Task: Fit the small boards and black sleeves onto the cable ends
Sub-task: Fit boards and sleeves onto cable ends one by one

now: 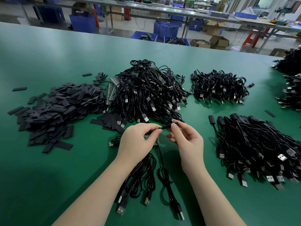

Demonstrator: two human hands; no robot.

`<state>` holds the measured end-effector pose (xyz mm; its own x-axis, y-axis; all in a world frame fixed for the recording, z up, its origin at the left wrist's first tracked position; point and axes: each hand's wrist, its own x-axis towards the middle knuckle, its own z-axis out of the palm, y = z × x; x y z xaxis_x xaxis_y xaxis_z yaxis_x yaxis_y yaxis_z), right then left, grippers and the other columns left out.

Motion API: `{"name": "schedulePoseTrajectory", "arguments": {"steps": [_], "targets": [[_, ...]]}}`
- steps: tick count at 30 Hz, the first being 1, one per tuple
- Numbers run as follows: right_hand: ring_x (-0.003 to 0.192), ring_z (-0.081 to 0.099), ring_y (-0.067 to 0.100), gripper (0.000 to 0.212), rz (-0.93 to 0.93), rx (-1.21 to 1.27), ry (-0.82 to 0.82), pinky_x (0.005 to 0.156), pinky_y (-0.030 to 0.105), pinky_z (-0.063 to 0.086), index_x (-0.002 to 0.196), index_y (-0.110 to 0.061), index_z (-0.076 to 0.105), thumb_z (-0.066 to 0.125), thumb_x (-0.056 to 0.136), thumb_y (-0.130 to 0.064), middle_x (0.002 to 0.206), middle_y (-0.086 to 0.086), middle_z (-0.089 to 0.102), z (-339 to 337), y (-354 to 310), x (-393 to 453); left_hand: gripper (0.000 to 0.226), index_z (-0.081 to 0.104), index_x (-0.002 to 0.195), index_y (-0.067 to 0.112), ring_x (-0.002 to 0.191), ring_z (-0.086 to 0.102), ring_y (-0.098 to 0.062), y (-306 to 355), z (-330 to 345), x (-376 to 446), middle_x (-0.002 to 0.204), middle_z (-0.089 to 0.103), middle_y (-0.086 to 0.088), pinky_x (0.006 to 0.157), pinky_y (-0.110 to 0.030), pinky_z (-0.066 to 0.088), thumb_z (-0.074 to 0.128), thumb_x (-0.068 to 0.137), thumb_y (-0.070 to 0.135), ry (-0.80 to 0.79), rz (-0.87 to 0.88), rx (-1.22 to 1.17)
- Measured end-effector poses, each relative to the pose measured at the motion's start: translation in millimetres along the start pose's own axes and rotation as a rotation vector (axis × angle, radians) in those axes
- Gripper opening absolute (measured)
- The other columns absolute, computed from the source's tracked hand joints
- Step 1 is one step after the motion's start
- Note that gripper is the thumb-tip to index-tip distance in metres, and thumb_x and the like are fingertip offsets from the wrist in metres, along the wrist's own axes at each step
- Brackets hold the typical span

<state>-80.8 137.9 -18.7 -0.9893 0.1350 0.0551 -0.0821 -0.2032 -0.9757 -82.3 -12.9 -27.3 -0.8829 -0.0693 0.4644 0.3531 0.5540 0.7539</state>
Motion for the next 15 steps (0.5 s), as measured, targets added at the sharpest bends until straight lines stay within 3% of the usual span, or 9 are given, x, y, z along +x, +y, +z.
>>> {"name": "schedulePoseTrajectory", "arguments": {"steps": [7, 15], "targets": [[0.071, 0.071, 0.014, 0.017, 0.011, -0.003, -0.012, 0.066, 0.019, 0.054, 0.087, -0.025, 0.078, 0.07, 0.091, -0.01, 0.081, 0.003, 0.076, -0.3, -1.8, -0.6, 0.02, 0.077, 0.094, 0.022, 0.093, 0.063, 0.002, -0.9, 1.0, -0.9, 0.089, 0.068, 0.021, 0.078, -0.013, 0.049, 0.061, 0.088, 0.031, -0.009, 0.032, 0.002], [0.069, 0.065, 0.007, 0.028, 0.027, -0.034, -0.196, 0.068, 0.017, 0.053, 0.084, -0.031, 0.081, 0.07, 0.088, -0.005, 0.082, -0.004, 0.074, -0.1, -7.0, -1.4, 0.02, 0.076, 0.099, 0.022, 0.094, 0.063, 0.003, -0.8, 0.0, -0.4, 0.095, 0.07, 0.018, 0.079, -0.018, 0.05, 0.059, 0.09, 0.03, -0.027, 0.056, -0.05]]}}
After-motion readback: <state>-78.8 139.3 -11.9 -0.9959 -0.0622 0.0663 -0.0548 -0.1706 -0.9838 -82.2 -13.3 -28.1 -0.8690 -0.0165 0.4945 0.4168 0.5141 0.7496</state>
